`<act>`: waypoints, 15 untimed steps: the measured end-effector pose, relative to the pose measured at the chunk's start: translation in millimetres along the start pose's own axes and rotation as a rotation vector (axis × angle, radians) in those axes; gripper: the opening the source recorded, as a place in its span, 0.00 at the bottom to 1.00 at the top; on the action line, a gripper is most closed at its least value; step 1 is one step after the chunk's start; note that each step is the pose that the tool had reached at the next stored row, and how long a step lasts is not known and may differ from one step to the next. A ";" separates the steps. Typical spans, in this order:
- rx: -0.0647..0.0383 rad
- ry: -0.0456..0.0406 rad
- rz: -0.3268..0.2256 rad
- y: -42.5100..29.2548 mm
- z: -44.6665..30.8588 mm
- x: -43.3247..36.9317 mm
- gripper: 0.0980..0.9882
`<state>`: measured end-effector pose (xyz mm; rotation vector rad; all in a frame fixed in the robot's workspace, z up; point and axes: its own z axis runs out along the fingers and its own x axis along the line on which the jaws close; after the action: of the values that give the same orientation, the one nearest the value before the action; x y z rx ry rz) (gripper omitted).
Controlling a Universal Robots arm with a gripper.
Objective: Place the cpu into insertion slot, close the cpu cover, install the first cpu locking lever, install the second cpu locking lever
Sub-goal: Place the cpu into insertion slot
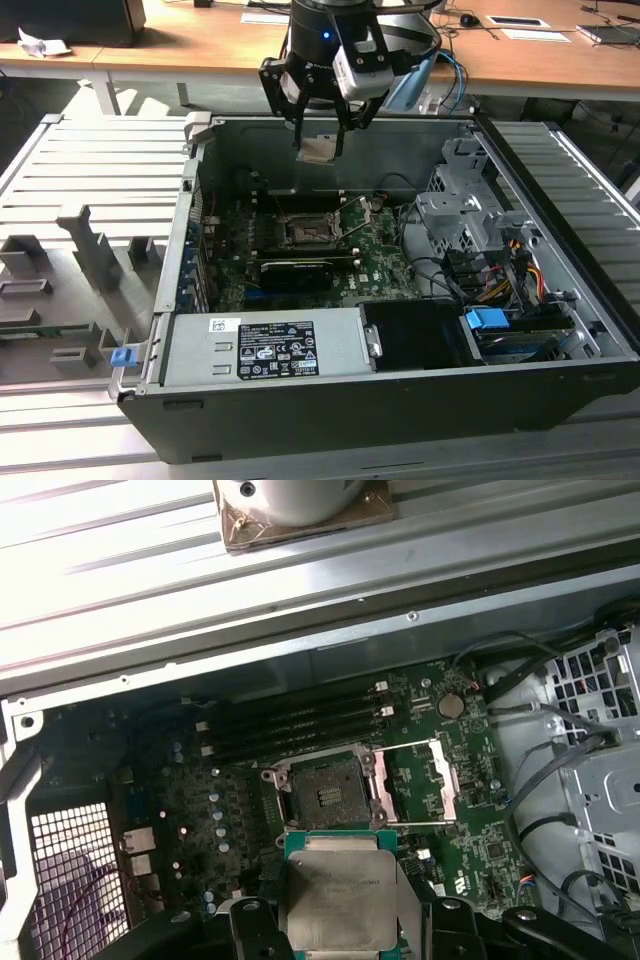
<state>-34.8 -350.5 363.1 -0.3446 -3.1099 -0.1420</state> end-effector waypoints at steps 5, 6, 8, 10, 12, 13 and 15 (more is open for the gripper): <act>-0.001 -0.0031 0.034 0.0 0.3 0.0 0.48; -0.001 -0.0040 0.044 0.0 0.3 0.0 0.48; -0.001 -0.0051 0.057 0.0 0.2 0.0 0.48; -0.001 -0.0056 0.063 0.0 0.3 0.0 0.48; -0.001 -0.0067 0.075 -0.1 0.5 0.0 0.48; -0.002 -0.0071 0.079 0.0 0.6 0.0 0.48; -0.002 -0.0078 0.087 -0.1 0.8 0.0 0.48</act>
<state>-34.8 -350.5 362.3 -0.4809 -3.0958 -0.1429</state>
